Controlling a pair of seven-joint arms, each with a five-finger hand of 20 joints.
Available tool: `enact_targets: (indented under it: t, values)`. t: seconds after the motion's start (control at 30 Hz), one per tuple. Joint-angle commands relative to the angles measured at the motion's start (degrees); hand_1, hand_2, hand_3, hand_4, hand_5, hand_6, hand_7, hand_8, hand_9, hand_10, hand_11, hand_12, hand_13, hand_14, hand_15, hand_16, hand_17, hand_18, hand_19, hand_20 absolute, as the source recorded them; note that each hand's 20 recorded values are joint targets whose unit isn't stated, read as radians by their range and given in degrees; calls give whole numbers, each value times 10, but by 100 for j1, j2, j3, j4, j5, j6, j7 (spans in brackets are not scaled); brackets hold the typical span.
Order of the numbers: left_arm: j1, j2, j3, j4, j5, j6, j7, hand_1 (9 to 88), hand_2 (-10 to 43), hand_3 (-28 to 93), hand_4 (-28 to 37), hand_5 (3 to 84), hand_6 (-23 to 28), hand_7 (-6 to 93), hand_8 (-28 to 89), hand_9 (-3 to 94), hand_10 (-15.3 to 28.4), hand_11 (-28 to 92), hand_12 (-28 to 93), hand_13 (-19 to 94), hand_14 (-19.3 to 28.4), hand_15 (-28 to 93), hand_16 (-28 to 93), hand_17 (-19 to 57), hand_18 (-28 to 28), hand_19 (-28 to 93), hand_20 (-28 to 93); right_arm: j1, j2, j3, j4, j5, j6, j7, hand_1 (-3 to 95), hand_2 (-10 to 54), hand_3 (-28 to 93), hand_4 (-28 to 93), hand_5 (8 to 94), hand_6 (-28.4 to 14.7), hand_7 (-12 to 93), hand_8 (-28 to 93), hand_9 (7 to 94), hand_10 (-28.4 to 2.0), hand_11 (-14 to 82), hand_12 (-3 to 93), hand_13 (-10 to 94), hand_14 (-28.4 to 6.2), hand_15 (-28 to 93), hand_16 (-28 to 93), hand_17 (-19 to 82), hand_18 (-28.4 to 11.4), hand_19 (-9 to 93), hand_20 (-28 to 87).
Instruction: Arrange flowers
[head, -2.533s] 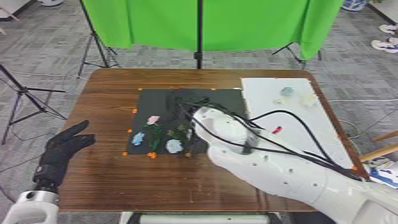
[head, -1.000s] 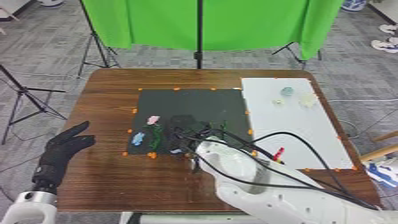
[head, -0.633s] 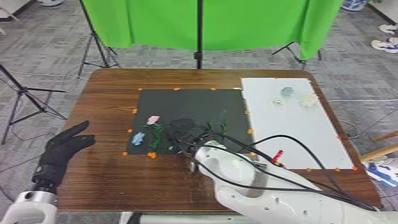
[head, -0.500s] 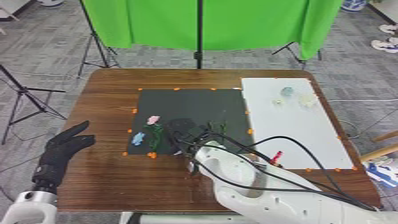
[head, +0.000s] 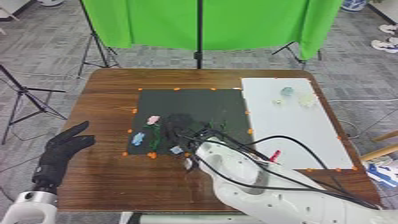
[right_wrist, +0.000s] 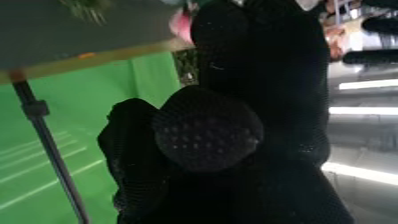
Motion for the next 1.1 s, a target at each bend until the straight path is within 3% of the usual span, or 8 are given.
enact_targets:
  t: [0.03,0.13,0.17,0.2,0.23,0.4,0.83,1.1]
  values:
    - [78,-59,0,-6,30,-11,-43,345,72,697,-50,406,31,99,-65,473,143,223,121,383,189,234,-9,55,165,191,166,172,92,245,-185,-371,-725,127,878,-95,-283,522,723,-11,289,221,863,-92,146,505,901,-4,560,403,609,-135,932,532]
    - [84,-58,-3,-12,33,-15,-53,344,72,696,-50,406,32,99,-65,474,143,223,121,383,190,234,-10,55,165,191,166,156,76,277,-158,-310,-1028,237,778,-95,-271,552,686,-11,219,145,774,-119,224,386,874,-18,580,388,591,-150,932,553]
    - [88,-59,-8,-15,36,-18,-53,345,72,696,-50,407,32,99,-65,474,143,222,121,383,189,234,-10,55,165,191,166,143,75,296,-155,-297,-1139,249,546,-95,340,120,672,-4,219,44,753,-131,257,314,872,-20,583,383,590,-151,932,555]
    - [87,-63,-8,-15,36,-16,-53,345,72,696,-50,407,32,99,-65,473,143,223,121,383,189,234,-9,55,165,192,166,132,65,299,-135,-269,-1153,251,436,-95,600,-71,658,0,214,-41,741,-138,257,279,871,-22,581,382,590,-153,932,556]
    - [82,-59,-2,-12,30,-16,-53,345,72,696,-50,407,31,100,-65,473,143,222,121,383,189,234,-10,55,165,192,166,119,59,313,-141,-261,-1239,270,406,-95,658,-119,650,2,206,-62,735,-141,248,266,871,-22,579,380,590,-152,932,556]
    - [96,-68,-12,-18,36,-36,-62,344,72,696,-49,407,30,100,-65,473,144,222,121,383,189,234,-9,55,165,191,166,76,32,352,-178,-201,-1635,288,375,-95,657,-125,631,2,176,-66,727,-147,212,243,875,-24,573,372,591,-153,932,554]
    - [75,-39,-20,-6,34,-62,-99,346,71,695,-50,407,27,103,-66,474,143,223,122,382,189,234,-9,54,166,191,166,-31,74,165,-224,-368,-1812,299,384,-95,663,-148,628,2,162,-60,734,-147,212,241,882,-24,565,373,592,-153,932,554]
    - [79,-36,-24,-4,34,-83,-102,346,70,696,-49,408,26,102,-67,474,143,223,121,382,189,233,-10,54,165,192,166,-76,102,-51,-77,-555,-1276,268,485,-95,650,-200,653,4,195,-61,764,-129,221,300,893,-16,563,370,600,-144,932,540]
